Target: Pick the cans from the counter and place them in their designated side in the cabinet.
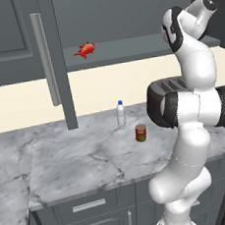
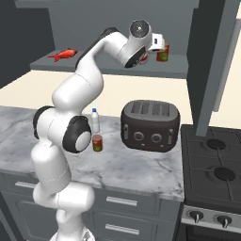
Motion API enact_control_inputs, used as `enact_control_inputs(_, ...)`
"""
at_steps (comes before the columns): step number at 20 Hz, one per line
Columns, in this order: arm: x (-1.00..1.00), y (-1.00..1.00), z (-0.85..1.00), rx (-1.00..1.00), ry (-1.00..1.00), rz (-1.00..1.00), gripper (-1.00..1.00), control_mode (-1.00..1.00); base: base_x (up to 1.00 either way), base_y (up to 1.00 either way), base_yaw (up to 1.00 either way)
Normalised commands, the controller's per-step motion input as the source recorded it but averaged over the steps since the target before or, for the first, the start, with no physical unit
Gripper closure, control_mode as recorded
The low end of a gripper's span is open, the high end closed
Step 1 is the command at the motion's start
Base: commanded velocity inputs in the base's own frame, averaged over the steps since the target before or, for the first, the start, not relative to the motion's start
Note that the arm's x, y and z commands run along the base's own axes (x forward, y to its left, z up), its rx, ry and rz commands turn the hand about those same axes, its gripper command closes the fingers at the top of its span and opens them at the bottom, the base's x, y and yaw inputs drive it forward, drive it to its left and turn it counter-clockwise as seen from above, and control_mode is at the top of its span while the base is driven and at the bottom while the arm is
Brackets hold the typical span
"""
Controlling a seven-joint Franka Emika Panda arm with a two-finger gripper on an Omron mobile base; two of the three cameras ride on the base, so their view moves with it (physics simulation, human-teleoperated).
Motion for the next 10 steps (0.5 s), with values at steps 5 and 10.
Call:
enact_control_inputs(5,0.26,0.00,-0.14,0.00,0.03,0.00,1.00,-1.00,0.00,0.00,0.00)
enact_control_inputs(10,0.24,0.00,-0.16,0.00,0.00,0.00,-1.00,-1.00,0.00,0.00,0.00)
